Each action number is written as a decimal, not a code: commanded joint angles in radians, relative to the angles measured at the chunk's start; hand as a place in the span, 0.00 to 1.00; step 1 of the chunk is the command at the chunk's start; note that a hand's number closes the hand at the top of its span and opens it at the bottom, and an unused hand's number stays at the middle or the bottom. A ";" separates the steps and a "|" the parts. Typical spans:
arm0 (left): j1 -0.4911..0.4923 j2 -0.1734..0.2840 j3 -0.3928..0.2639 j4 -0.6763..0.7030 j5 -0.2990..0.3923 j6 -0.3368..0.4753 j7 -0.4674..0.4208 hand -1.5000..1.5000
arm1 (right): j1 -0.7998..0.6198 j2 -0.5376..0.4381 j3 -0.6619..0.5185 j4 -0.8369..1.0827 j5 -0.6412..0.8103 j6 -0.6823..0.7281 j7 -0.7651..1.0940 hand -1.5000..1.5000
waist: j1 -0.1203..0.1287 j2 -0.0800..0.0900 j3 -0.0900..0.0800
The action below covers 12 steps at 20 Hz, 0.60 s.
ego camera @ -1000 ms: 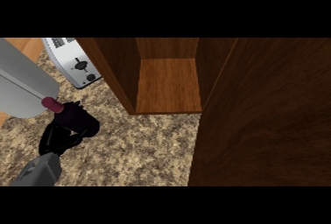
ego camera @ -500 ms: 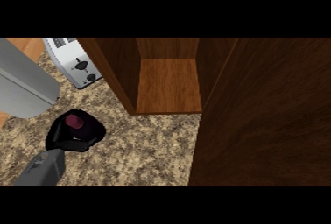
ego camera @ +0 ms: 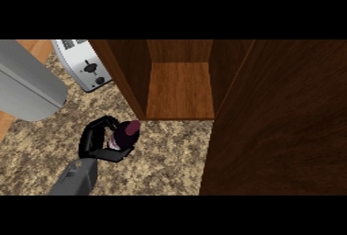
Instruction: Pick up the wine, place it into the cabinet and close the cabinet
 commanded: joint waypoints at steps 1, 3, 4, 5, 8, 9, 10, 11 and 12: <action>0.068 -0.085 -0.055 -0.174 -0.017 0.073 -0.001 1.00 | 0.057 -0.005 -0.037 -0.105 -0.091 0.012 0.056 0.00 | 0.012 -0.005 0.001; 0.050 -0.051 -0.042 -0.195 -0.005 0.057 0.013 1.00 | 0.030 -0.045 -0.103 -0.158 -0.149 0.014 0.122 0.00 | -0.003 -0.002 -0.001; 0.071 -0.096 -0.099 -0.273 -0.011 0.089 0.060 1.00 | -0.026 -0.016 -0.021 -0.080 -0.081 -0.019 0.119 0.00 | 0.011 -0.007 -0.001; 0.080 -0.097 -0.140 -0.326 0.051 0.096 0.084 1.00 | 0.026 -0.011 -0.046 -0.072 -0.089 0.004 0.068 0.00 | 0.009 -0.005 0.000; 0.114 -0.098 -0.163 -0.504 0.034 0.061 0.234 1.00 | 0.007 -0.011 -0.047 -0.045 -0.101 0.009 0.055 0.00 | 0.016 -0.004 0.000; 0.131 -0.099 -0.230 -0.536 0.091 0.069 0.258 1.00 | 0.040 0.002 -0.023 -0.070 -0.078 0.008 0.048 0.00 | 0.010 -0.005 0.000; 0.136 -0.099 -0.289 -0.554 0.138 0.108 0.264 1.00 | 0.012 -0.004 -0.028 -0.095 -0.082 -0.015 0.101 0.00 | 0.000 -0.007 -0.001; 0.128 -0.099 -0.265 -0.623 0.141 0.084 0.332 1.00 | 0.059 -0.004 -0.062 -0.091 -0.113 0.015 0.050 0.00 | 0.006 -0.004 0.000; 0.170 -0.099 -0.338 -0.690 0.159 0.126 0.360 1.00 | 0.085 0.018 -0.043 -0.083 -0.091 0.014 0.010 0.00 | 0.009 -0.004 0.000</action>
